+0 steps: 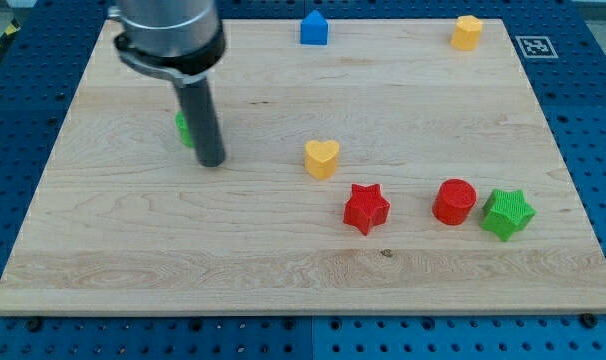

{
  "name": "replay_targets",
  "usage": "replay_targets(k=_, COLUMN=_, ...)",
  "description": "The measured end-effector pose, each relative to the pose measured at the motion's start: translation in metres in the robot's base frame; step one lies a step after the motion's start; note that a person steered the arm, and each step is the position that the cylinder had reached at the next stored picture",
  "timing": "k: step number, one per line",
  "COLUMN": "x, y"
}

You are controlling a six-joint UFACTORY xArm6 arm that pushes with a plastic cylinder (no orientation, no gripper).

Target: Slide the green circle to the center left

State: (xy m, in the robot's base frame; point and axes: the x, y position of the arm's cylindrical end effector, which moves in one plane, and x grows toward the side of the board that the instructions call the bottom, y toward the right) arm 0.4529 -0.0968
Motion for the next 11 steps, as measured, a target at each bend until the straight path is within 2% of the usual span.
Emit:
replay_targets(k=1, x=-0.011, y=0.034)
replay_targets(k=4, x=-0.044, y=0.002)
replay_targets(k=7, x=-0.039, y=-0.007)
replay_targets(k=11, x=-0.04, y=-0.071)
